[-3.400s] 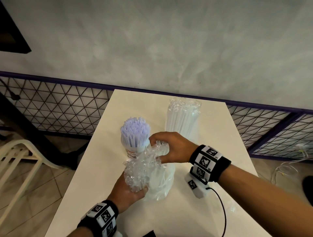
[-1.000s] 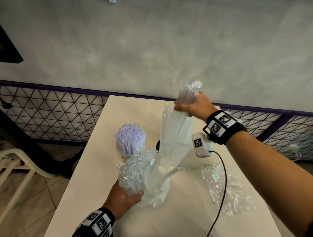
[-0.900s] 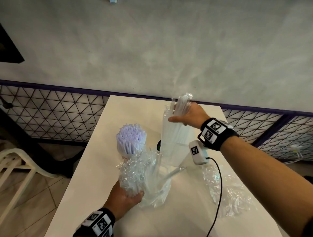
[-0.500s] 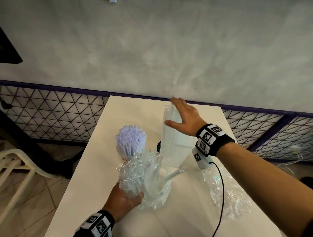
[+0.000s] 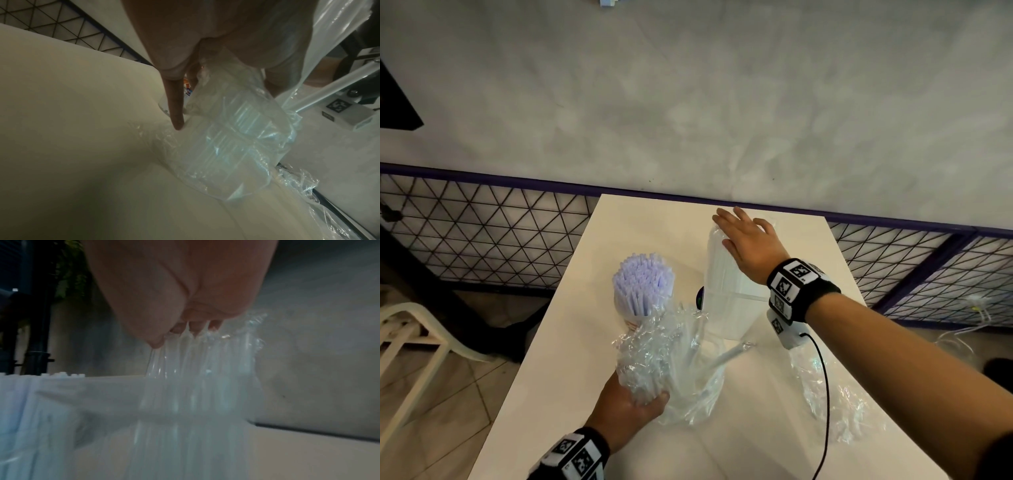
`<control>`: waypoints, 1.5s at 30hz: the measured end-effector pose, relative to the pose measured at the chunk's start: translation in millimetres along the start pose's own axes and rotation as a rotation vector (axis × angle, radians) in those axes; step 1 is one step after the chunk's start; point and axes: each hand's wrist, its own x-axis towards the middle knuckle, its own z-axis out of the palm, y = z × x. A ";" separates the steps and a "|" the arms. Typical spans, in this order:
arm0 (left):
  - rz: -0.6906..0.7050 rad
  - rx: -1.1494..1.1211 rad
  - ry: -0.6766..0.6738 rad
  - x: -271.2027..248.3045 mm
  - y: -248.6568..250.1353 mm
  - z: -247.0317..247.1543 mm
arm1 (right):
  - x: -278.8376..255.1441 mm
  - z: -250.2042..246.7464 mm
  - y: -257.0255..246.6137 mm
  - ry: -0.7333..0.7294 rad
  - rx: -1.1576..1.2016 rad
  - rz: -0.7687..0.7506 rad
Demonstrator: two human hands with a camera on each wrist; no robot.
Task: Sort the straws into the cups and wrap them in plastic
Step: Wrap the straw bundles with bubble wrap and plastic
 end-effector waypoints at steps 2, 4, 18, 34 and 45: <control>0.013 -0.006 -0.011 -1.0 -0.1 0.0 | -5.0 5.0 5.5 -0.036 -0.012 0.044; 0.022 -0.006 -0.007 -1.4 -0.4 -0.7 | -9.3 7.4 8.3 -0.045 -0.075 0.034; 0.015 -0.026 -0.007 1.5 -7.7 -0.9 | -23.2 -9.6 14.7 -0.090 -0.075 0.189; 0.006 0.027 -0.014 0.0 -2.0 -0.4 | -132.5 11.4 -45.6 -0.468 0.713 -0.019; 0.019 0.020 -0.017 2.3 -4.8 1.3 | -100.0 30.6 -83.7 -0.243 0.828 0.082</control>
